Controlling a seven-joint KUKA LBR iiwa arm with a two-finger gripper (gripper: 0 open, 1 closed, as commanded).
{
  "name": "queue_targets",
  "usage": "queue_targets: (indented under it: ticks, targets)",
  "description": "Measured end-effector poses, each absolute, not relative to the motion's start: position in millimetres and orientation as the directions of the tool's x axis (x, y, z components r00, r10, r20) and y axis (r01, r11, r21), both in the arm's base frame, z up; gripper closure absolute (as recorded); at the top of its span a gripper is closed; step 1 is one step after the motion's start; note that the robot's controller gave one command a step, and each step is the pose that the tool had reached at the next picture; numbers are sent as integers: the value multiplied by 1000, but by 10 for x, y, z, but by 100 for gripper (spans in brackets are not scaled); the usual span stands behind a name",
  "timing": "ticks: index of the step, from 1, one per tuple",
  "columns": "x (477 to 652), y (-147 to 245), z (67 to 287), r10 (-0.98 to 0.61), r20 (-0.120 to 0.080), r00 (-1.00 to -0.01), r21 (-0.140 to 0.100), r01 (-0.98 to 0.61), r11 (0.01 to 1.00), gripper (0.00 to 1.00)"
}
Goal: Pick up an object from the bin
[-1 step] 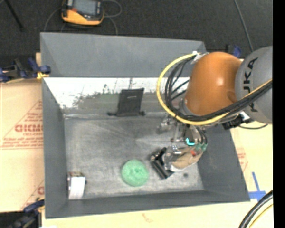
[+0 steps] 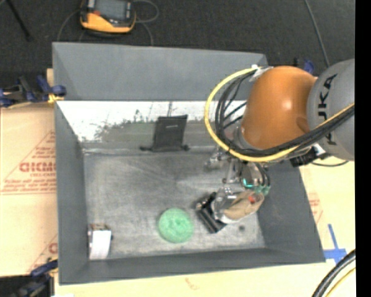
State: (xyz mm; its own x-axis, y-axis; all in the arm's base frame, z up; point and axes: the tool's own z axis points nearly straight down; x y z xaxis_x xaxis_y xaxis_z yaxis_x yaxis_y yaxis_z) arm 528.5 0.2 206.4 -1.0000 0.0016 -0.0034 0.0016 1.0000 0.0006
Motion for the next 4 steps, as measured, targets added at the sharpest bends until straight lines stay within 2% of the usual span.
queue_targets:
  ticks: [1, 2, 3, 4]
  targets:
    - [5476, -367, 1779, -20, -5, -1000, -1, -20, 1000, 0]
    - [5153, -512, 828, -35, -39, -999, -2, -35, 999, 100]
    - [5153, -512, 828, -36, -39, -999, -2, -36, 999, 100]
    - [5270, -588, 2365, -196, -7, -980, -2, -196, 981, 100]
